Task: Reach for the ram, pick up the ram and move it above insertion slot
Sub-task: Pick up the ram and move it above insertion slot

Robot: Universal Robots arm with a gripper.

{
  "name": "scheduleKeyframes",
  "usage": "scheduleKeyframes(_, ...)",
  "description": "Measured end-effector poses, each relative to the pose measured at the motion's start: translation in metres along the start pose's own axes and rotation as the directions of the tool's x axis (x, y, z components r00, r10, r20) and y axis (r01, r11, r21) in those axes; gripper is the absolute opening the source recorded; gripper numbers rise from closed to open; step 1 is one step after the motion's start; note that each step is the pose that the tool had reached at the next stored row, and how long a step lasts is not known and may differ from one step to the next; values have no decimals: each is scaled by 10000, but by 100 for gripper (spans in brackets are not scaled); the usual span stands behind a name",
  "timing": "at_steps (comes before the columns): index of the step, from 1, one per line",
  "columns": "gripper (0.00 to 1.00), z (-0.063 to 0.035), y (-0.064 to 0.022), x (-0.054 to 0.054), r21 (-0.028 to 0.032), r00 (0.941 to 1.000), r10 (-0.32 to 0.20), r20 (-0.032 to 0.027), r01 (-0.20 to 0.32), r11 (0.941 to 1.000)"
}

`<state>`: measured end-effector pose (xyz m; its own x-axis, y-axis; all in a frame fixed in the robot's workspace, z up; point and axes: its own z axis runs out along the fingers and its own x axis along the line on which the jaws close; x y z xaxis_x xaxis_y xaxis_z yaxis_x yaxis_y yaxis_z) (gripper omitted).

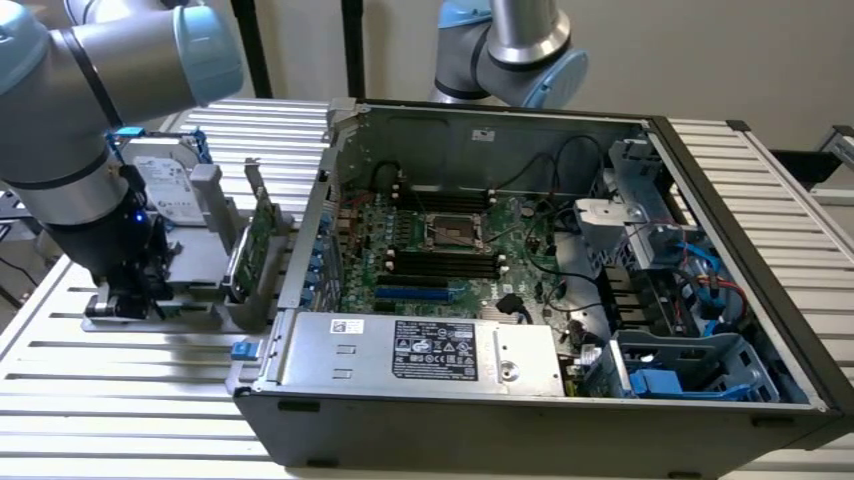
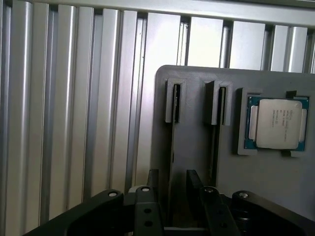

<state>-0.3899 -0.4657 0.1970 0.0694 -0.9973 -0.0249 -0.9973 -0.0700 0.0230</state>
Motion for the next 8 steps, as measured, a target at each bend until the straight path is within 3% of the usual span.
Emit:
scheduleKeyframes(7, 35, 17, 5, 0, -5, 10000, 27, 12, -27, 10000)
scheduleKeyframes(8, 28, 18, 5, 0, -3, 10000, 27, 13, -27, 10000)
